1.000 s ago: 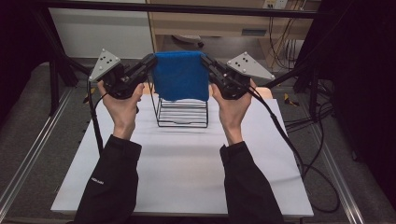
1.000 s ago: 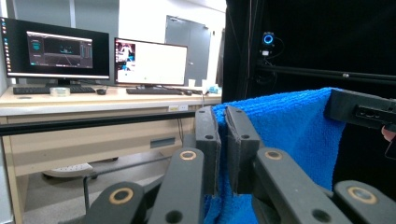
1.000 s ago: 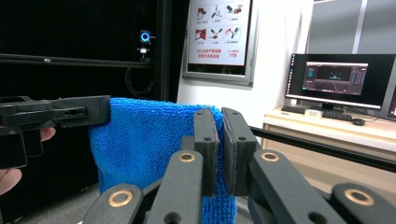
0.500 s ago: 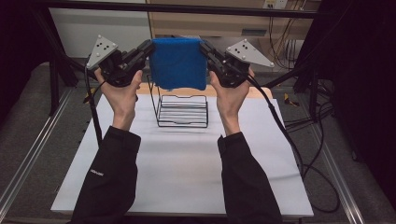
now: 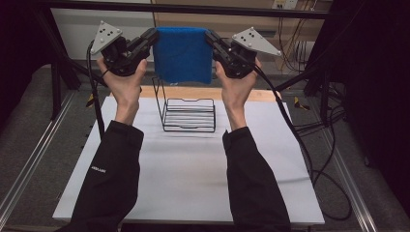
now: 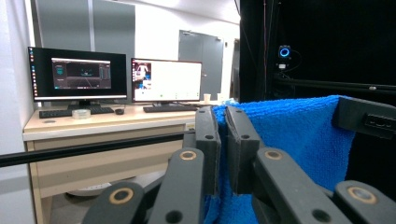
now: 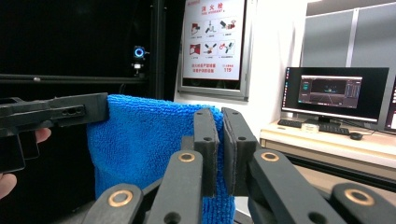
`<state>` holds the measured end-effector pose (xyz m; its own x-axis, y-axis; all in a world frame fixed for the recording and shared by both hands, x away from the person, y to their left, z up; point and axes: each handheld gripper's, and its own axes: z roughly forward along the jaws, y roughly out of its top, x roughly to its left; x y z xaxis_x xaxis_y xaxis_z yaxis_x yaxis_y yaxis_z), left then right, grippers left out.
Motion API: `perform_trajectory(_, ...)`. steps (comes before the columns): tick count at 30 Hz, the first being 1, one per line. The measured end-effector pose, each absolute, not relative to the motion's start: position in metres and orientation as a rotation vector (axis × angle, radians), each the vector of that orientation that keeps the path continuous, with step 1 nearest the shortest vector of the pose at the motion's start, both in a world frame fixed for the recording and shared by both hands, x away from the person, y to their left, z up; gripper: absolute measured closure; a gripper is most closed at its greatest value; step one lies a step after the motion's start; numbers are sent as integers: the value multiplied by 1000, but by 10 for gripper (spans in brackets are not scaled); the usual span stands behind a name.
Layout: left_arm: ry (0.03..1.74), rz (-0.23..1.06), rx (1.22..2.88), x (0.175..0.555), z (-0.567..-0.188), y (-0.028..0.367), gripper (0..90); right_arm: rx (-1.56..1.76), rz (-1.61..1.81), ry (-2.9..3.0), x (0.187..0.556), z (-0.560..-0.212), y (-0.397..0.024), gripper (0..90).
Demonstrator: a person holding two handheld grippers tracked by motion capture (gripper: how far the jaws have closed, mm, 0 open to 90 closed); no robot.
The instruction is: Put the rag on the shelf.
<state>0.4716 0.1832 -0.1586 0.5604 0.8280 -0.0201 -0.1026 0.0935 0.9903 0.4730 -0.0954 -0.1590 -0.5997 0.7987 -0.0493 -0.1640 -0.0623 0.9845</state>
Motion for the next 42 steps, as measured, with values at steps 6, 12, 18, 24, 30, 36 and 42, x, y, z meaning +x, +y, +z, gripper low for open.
perform_trajectory(6,723,790,1305,481,-156,182,845,696,1734,1510,484,-157,-95,859)
perform_trajectory(12,743,794,1318,495,-154,178,845,710,1728,1514,497,-158,-97,859)
perform_trajectory(18,748,791,1316,506,-155,176,844,722,1722,1523,508,-159,-98,859)
perform_trajectory(24,758,787,1337,517,-163,174,845,729,1684,1551,517,-162,-100,859)
perform_trajectory(30,769,771,1351,519,-177,174,844,765,1678,1587,522,-173,-101,859)
perform_trajectory(36,755,773,1390,513,-190,177,844,788,1676,1639,520,-189,-103,859)
perform_trajectory(42,742,762,1411,505,-204,182,844,783,1678,1673,514,-198,-102,858)
